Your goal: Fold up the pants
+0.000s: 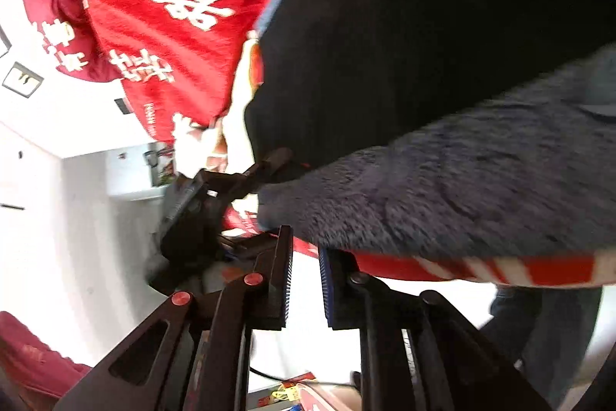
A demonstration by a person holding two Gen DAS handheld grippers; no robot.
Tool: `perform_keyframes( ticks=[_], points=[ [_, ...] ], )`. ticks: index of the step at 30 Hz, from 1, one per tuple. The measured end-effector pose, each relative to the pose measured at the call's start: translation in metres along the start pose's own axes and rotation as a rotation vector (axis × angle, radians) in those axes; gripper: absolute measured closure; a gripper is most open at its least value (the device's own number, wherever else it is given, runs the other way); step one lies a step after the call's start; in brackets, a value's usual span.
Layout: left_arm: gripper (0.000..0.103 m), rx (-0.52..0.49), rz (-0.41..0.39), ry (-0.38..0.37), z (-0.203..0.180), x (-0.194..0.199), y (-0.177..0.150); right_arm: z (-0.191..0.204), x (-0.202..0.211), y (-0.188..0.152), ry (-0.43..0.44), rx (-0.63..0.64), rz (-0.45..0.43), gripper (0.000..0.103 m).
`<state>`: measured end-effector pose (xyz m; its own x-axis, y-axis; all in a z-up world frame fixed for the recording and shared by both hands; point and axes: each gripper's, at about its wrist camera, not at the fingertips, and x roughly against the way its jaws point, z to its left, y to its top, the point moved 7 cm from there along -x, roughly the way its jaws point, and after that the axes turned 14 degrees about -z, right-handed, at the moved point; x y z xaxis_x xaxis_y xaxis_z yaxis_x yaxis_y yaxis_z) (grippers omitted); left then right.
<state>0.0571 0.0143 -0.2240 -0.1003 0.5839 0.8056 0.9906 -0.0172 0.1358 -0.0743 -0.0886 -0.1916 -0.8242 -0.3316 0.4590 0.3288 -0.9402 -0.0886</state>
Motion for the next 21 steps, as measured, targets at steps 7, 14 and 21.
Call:
perform_keyframes(
  ticks=[7,14,21],
  points=[
    [0.037,-0.099,0.055,0.002,-0.009,0.002,-0.003,-0.091,0.063,-0.006,-0.109,-0.130,-0.156,0.055],
    [0.037,-0.171,0.090,0.042,-0.006,-0.001,-0.009,-0.117,0.101,0.011,0.031,-0.320,-0.343,0.055],
    [0.060,-0.199,0.074,0.062,-0.010,0.003,-0.007,-0.111,0.126,0.028,0.004,-0.350,-0.375,0.097]
  ],
)
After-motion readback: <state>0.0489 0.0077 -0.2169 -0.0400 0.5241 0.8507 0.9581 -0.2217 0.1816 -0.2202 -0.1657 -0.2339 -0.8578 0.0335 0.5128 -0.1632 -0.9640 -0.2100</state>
